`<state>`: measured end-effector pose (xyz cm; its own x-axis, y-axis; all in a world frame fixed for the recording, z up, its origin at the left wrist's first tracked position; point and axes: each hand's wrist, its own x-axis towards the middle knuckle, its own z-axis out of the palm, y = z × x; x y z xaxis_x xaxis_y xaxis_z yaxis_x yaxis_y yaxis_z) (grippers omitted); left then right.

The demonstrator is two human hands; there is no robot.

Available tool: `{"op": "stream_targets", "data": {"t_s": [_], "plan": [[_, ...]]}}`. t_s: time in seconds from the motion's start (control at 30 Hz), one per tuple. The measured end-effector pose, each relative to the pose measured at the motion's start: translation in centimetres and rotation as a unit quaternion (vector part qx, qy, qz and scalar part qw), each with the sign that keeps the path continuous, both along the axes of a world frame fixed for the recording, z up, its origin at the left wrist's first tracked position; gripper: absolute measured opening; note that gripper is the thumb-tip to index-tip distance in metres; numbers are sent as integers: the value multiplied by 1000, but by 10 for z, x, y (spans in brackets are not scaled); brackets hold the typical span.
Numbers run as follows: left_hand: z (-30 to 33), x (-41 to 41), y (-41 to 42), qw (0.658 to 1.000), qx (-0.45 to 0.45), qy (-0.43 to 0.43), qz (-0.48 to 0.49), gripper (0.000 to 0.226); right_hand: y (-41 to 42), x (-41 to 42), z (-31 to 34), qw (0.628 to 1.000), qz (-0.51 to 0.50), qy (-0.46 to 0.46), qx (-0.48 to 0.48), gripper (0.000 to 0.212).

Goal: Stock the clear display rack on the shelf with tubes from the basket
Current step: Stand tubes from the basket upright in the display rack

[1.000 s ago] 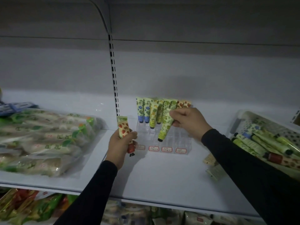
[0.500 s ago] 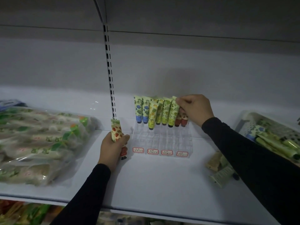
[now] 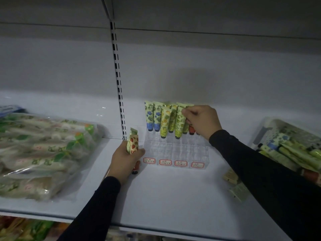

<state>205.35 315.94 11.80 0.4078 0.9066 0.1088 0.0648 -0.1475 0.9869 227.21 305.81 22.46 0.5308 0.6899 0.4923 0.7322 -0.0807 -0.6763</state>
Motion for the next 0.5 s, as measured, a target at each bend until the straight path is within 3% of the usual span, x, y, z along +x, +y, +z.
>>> {"op": "stream_targets", "data": {"t_s": [0.5], "plan": [[4, 1, -4, 1000, 0, -12, -6, 15, 6, -1, 0, 998, 4, -69, -4, 42]]}}
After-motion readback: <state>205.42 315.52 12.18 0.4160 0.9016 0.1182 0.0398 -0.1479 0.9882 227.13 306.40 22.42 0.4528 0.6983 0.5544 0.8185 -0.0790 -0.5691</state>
